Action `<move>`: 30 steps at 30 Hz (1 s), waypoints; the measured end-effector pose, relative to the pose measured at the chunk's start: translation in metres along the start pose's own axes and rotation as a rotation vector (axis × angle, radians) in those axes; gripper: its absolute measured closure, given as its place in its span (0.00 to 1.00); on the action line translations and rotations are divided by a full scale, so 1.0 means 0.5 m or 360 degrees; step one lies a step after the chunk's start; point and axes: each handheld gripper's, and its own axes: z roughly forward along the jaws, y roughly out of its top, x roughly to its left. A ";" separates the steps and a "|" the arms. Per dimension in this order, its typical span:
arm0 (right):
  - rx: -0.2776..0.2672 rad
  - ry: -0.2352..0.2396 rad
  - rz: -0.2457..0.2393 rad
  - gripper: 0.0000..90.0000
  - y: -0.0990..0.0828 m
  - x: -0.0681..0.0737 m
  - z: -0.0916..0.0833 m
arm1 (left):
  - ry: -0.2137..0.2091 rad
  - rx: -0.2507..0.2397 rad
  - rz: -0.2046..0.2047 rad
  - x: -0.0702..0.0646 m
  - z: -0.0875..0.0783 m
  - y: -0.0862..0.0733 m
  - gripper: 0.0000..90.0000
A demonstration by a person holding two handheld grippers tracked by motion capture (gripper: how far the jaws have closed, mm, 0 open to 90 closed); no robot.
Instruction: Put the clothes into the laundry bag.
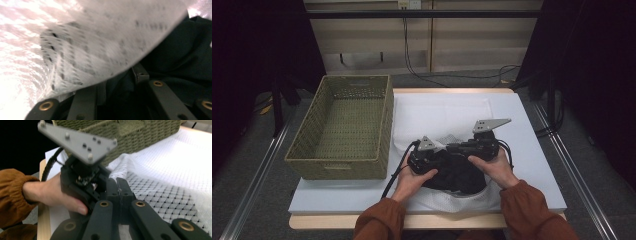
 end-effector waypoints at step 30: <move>0.0040 -0.0010 0.0017 1.00 -0.015 -0.008 0.008 | -0.0111 0.0191 0.0235 -0.074 -0.067 -0.043 0.23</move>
